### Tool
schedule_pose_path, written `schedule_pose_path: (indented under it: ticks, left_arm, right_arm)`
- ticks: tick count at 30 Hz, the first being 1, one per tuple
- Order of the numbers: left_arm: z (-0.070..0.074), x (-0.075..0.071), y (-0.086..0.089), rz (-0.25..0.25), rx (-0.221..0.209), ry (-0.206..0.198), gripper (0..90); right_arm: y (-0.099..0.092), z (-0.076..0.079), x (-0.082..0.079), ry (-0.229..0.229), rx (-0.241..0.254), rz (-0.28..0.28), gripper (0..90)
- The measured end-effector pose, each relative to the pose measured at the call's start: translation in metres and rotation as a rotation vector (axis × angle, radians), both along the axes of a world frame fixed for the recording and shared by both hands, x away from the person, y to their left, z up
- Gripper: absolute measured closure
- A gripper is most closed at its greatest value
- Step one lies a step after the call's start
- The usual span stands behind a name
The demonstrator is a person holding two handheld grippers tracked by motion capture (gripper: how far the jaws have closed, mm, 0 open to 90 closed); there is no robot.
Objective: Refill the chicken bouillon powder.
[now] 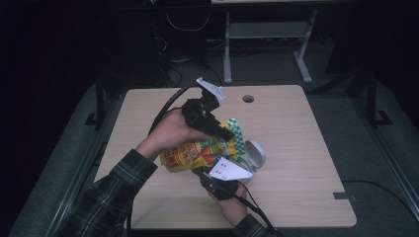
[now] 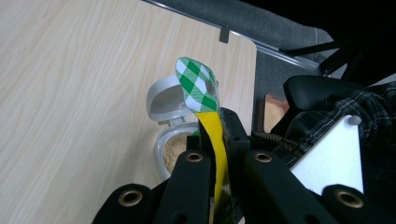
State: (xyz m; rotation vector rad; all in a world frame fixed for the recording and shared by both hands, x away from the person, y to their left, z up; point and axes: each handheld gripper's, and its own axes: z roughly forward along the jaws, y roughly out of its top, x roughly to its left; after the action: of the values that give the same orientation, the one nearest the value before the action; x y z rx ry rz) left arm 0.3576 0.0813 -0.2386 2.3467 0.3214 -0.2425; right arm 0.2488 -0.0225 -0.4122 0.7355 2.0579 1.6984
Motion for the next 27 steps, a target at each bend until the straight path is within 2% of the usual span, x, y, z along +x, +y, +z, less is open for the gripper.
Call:
schedule_pose_path:
  ticks: [7,10,19,27]
  left_arm:
    - [0.0,-0.001,0.016,0.025,-0.077,-0.013,90.0]
    - [0.0,0.0,0.023,0.029,-0.097,-0.029,90.0]
    - [-0.004,0.002,0.041,0.083,-0.126,-0.054,90.0]
    - [-0.011,0.003,0.06,0.132,-0.174,-0.062,90.0]
  right_arm:
    - [-0.006,0.001,0.0,0.018,-0.037,-0.009,89.8]
    - [-0.009,0.002,-0.001,0.024,-0.045,-0.015,89.9]
    - [-0.026,0.009,0.001,0.02,-0.038,-0.029,90.0]
    - [-0.04,0.016,0.002,0.042,-0.06,0.005,90.0]
